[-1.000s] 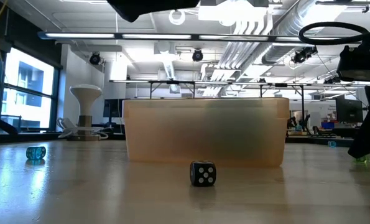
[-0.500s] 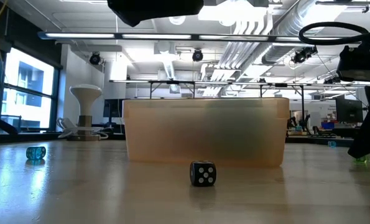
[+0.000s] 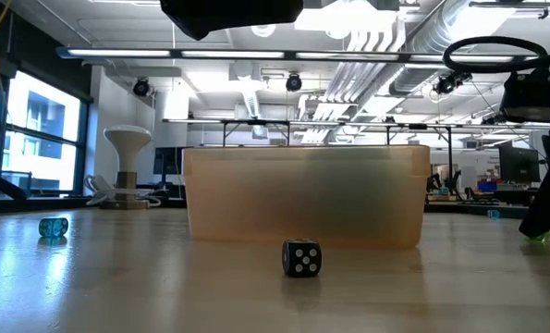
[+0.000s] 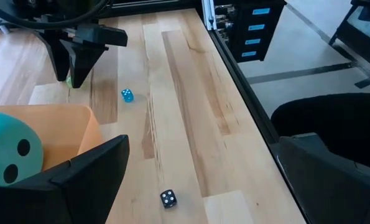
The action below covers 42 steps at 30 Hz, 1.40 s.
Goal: Pick & Place Dice
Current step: Put the small green die into the orange bin
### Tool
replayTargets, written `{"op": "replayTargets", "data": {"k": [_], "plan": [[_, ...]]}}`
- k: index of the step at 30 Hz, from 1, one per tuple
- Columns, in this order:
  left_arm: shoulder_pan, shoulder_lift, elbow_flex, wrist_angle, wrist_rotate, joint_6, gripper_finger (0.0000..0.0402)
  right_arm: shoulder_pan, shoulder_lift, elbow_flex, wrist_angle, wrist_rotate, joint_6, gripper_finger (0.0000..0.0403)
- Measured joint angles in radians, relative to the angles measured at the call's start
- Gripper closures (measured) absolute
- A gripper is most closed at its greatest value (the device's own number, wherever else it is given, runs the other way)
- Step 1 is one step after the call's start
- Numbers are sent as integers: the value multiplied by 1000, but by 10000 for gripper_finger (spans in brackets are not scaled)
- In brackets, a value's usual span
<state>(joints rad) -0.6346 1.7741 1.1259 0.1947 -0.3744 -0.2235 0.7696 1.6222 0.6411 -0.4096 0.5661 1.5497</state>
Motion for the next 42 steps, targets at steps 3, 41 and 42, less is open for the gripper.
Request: {"op": "replayTargets", "data": {"k": [3, 41, 42], "plan": [[0, 0, 0, 0, 0, 0, 2, 0, 0, 0, -11, -2, 0, 254], [6, -1, 0, -7, 0, 0, 2, -153, 6, 361, 30, 83, -730, 361], [6, -1, 0, -7, 0, 0, 2, -165, 8, 361, 39, 60, -732, 360]]}}
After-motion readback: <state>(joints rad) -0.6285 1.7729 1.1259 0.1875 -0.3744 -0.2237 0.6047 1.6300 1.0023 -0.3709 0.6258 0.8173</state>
